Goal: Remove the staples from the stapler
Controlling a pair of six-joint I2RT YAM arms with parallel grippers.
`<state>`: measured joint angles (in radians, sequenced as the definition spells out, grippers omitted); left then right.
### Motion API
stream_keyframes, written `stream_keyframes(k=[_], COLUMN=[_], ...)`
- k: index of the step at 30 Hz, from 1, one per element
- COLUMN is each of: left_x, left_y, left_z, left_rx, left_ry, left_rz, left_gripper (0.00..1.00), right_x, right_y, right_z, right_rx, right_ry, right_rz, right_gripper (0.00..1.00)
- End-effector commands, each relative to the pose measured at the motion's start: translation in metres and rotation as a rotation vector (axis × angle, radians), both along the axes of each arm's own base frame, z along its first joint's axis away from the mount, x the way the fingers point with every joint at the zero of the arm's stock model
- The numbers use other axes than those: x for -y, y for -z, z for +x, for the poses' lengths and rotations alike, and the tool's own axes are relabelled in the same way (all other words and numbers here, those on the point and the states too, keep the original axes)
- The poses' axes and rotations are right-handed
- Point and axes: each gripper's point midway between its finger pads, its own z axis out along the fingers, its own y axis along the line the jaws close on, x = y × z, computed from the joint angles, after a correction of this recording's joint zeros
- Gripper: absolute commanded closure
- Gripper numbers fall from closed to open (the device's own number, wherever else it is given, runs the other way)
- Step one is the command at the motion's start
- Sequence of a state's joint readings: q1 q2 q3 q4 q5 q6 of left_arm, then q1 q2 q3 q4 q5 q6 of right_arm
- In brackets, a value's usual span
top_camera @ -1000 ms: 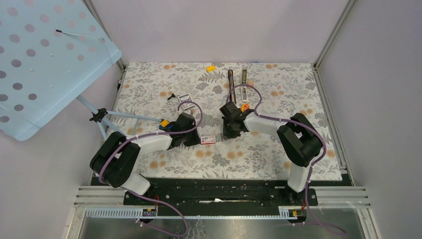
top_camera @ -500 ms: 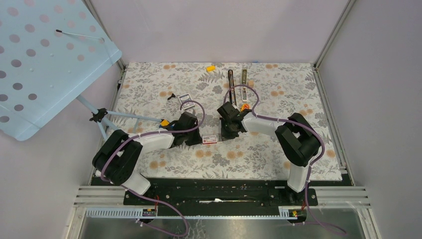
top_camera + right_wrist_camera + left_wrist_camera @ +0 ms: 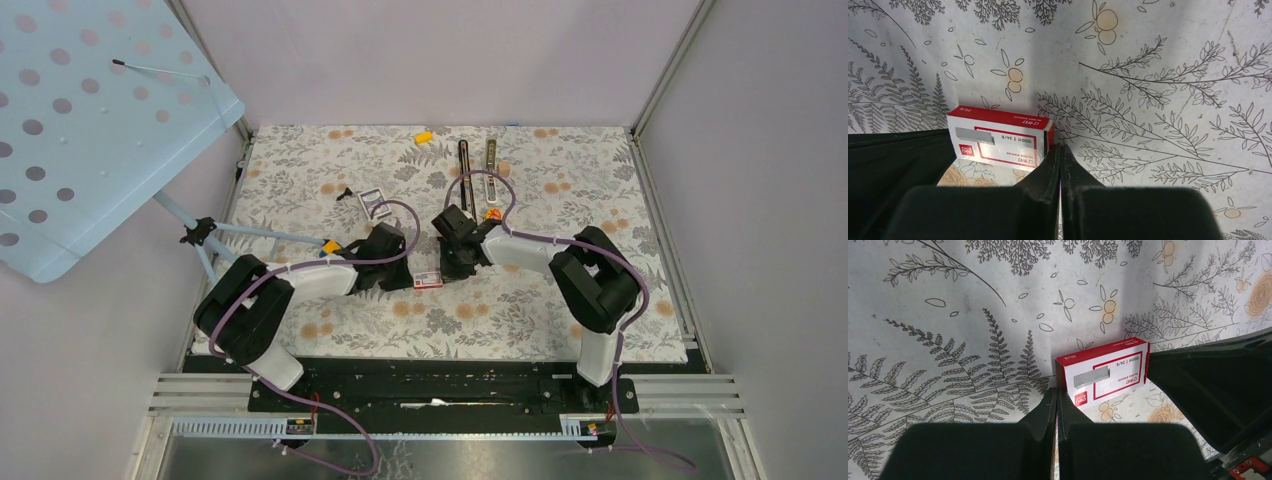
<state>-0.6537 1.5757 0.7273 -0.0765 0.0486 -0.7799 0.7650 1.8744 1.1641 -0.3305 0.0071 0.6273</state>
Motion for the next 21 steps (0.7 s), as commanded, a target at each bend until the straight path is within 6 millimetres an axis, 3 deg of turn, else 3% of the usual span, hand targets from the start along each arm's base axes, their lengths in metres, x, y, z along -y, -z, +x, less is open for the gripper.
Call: stream_keyframes(k=[1, 13, 21], left_x=[-0.002, 0.032, 0.026], left_y=[0.014, 0.014, 0.008], left_z=[-0.011, -0.015, -0.008], left_rx=[-0.059, -0.051, -0.030], left_ry=[0.001, -0.007, -0.068], left_rz=[0.069, 0.204, 0.269], left_gripper=[1.00, 1.00, 0.98], right_x=[-0.008, -0.021, -0.009], right_y=[0.008, -0.011, -0.018], right_z=[-0.011, -0.009, -0.006], right_rx=[-0.043, -0.015, 0.035], right_ry=[-0.012, 0.120, 0.165], right_rz=[-0.024, 0.097, 0.086], right_gripper=[1.00, 1.00, 1.00])
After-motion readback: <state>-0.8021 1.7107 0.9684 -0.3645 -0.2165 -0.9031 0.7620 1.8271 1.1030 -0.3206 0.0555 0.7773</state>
